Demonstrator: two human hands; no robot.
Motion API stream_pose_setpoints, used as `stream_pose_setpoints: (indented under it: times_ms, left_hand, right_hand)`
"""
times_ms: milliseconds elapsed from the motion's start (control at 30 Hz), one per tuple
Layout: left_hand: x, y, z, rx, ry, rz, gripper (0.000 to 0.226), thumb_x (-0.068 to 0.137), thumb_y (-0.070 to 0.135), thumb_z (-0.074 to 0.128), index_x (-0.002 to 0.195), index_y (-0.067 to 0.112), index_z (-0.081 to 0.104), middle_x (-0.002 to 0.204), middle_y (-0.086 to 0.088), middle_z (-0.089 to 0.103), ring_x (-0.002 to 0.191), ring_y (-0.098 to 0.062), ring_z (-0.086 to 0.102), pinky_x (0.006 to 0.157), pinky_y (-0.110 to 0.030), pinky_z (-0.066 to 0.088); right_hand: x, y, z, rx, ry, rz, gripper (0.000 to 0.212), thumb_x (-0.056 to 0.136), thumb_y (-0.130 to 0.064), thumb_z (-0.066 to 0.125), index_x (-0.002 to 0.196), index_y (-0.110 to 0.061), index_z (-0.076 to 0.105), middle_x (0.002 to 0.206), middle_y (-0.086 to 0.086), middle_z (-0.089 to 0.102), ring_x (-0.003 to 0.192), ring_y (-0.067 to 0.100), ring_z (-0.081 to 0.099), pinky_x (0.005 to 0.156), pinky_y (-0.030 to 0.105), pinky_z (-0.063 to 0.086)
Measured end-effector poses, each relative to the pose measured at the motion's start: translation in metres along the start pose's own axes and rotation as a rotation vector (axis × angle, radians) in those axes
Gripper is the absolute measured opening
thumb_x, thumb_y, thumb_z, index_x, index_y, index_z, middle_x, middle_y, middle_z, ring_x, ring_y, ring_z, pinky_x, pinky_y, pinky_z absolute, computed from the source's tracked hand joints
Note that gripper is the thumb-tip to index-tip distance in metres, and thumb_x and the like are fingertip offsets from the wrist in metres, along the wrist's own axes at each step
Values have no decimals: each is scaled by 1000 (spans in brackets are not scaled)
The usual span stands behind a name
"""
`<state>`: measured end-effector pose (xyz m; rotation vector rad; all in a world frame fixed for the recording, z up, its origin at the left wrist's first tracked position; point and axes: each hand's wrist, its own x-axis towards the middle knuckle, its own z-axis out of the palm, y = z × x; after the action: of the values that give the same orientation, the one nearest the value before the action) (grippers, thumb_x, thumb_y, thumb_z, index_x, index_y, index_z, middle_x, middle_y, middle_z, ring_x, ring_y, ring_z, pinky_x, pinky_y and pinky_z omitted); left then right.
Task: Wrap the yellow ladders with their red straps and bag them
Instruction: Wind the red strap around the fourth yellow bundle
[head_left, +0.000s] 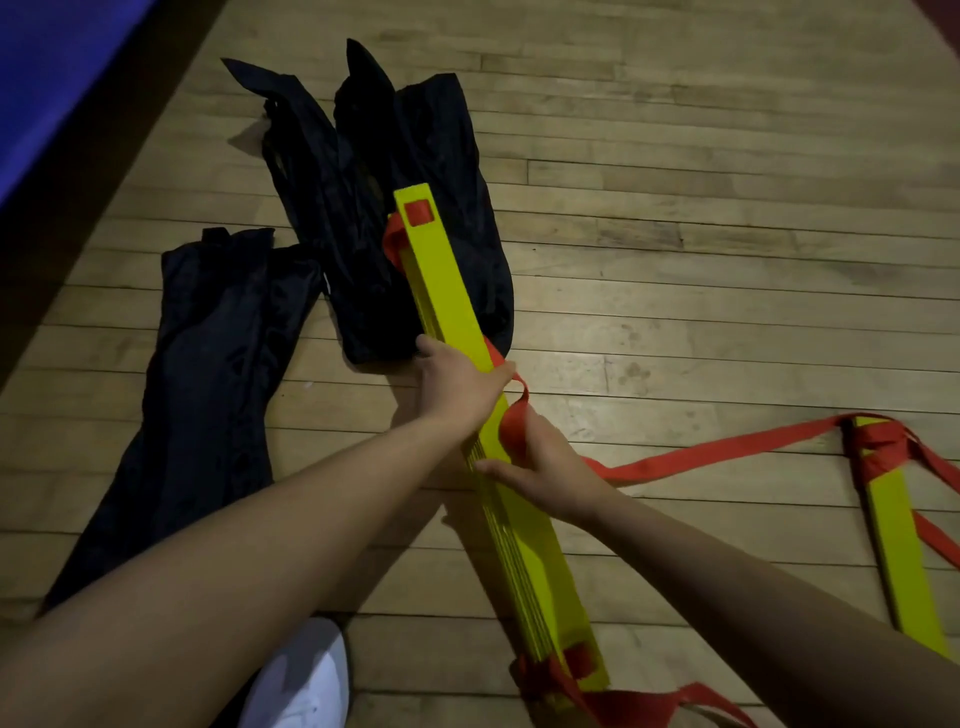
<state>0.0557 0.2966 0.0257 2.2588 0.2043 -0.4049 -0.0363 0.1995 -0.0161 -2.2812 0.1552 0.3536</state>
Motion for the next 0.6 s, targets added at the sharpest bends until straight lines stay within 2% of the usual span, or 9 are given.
stream_pose_setpoints:
  times_ms: [67,133,200,267,333,433,533,600]
  left_hand:
    - [6,1,-4,-72,-4,-68,66,82,25,73,126,0,30,124,-15,51,116,-31,52,78,-29,37]
    - [11,-3,-10,-211,-11,-162,59,86,18,67,129,1,30,116,-11,50,114,-27,51,78,-27,35]
    - [14,-7,-13,-337,3,-211,58,85,18,68,129,3,32,109,-7,47,109,-25,51,80,-29,38]
    - [16,-9,-19,-383,52,-207,66,80,22,76,128,4,34,110,-5,48,104,-20,50,82,-30,40]
    - [21,-8,-22,-389,82,-224,69,78,22,78,127,2,33,115,-8,50,106,-23,52,86,-33,43]
    - [24,-6,-24,-392,89,-267,59,82,15,71,124,2,33,114,-12,52,104,-29,54,85,-36,45]
    - [23,-6,-23,-359,61,-266,56,82,15,67,125,0,35,111,-11,52,102,-30,53,80,-34,43]
    - [24,-6,-23,-360,34,-257,47,81,15,65,118,1,39,101,-7,52,92,-27,51,74,-31,39]
  right_hand:
    - [-3,1,-6,0,11,-43,36,90,-47,58,104,-16,49,94,6,57,86,22,53,77,41,46]
    - [-9,2,-9,76,33,-27,29,97,-41,48,114,-18,51,91,2,62,84,18,59,76,42,50]
    - [-16,5,-11,116,78,-5,30,101,-35,42,127,-21,48,81,-7,61,73,9,59,67,35,50]
    - [-21,8,-9,85,79,-15,29,101,-33,44,127,-21,49,76,-12,56,64,3,52,59,26,42]
    - [-23,12,-8,36,46,-54,24,99,-30,49,119,-19,57,81,-9,60,67,3,52,61,24,41]
    - [-21,13,-10,11,38,-28,17,98,-15,50,107,-15,65,85,-3,65,71,7,57,66,24,46]
    - [-16,14,-16,112,71,65,28,94,1,44,107,-14,64,87,-1,64,72,10,60,70,22,49]
    - [-17,15,-19,165,59,97,32,96,0,41,114,-16,61,84,-2,60,68,7,54,64,15,44]
